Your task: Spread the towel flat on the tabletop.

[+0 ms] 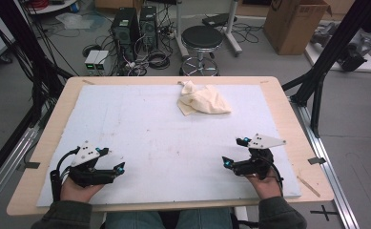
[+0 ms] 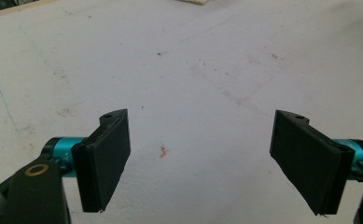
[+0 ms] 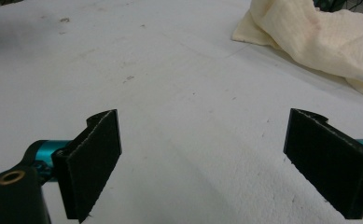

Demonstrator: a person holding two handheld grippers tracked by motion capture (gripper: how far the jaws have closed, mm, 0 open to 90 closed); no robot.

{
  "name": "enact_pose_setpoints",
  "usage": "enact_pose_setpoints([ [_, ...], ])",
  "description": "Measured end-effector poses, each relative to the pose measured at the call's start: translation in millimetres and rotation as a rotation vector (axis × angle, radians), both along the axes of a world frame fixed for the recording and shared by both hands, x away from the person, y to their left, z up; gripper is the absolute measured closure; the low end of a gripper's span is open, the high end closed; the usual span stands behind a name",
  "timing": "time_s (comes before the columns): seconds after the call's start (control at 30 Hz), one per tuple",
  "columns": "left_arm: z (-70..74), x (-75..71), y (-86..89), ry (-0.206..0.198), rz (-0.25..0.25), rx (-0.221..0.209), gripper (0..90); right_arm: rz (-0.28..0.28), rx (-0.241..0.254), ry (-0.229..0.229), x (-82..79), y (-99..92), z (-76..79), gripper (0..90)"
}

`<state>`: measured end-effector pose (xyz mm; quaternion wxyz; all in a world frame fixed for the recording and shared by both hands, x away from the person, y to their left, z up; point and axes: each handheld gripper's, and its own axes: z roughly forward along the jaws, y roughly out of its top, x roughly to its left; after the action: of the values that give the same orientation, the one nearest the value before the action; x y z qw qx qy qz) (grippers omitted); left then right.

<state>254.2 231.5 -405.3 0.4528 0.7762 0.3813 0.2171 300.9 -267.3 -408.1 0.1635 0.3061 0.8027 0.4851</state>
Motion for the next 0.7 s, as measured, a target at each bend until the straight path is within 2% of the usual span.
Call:
enact_pose_setpoints([
  [0.3, -0.8, 0.6, 1.9, 0.003, 0.005, 0.002, 20.7, 0.012, 0.001, -0.001, 4.5, 2.2, -1.9, 10.5],
  [0.7, -1.3, -0.4, -0.6, 0.003, 0.0, 0.008, 20.7, 0.007, 0.007, 0.002, 2.8, 0.6, -1.2, 10.5],
])
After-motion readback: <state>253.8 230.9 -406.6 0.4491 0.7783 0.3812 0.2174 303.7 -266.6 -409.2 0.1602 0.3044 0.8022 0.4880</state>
